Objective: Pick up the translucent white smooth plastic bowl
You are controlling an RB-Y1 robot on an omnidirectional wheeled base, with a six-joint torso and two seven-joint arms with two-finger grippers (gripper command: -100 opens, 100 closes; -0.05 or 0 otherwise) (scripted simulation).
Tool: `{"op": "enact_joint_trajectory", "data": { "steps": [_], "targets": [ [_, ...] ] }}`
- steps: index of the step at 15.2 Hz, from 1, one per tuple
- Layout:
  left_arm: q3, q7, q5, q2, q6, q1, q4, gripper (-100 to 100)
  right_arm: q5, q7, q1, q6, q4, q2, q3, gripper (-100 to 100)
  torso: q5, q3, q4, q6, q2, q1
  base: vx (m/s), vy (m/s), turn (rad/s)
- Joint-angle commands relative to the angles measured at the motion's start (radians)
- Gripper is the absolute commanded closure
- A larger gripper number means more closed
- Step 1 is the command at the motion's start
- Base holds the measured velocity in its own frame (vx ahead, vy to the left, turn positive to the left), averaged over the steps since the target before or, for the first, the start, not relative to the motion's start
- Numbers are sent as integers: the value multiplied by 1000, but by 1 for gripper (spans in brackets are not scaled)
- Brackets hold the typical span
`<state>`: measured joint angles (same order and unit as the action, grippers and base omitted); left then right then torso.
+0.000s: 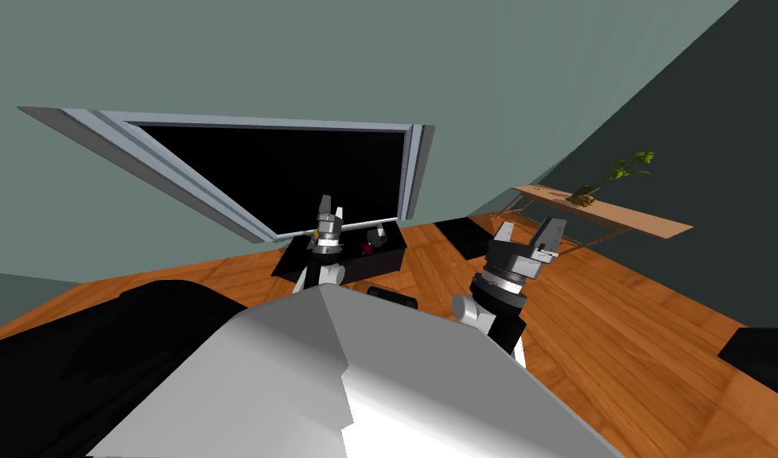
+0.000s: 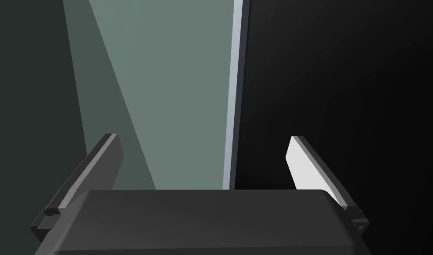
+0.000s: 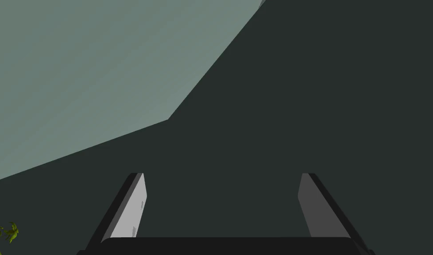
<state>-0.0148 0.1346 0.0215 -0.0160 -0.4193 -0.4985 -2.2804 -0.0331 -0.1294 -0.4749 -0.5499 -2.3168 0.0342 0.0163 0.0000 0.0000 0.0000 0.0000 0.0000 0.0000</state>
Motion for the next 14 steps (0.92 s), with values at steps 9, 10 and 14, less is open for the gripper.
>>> {"op": "enact_joint_trajectory", "data": {
  "steps": [9,10,14],
  "targets": [
    [-15,-3,-19,164,121,-5,58,-100,0,0,0,0,0,0,0,0,0,-2,-1,0,-4,-1,41,-16,12],
    [-15,-3,-19,164,121,-5,58,-100,0,0,0,0,0,0,0,0,0,-3,-1,0,-5,-2,60,-32,21],
    [-27,-8,-35,204,213,-6,103,-100,0,0,0,0,0,0,0,0,-1,-3,-1,0,-5,-3,59,-42,21]
  ]
}}
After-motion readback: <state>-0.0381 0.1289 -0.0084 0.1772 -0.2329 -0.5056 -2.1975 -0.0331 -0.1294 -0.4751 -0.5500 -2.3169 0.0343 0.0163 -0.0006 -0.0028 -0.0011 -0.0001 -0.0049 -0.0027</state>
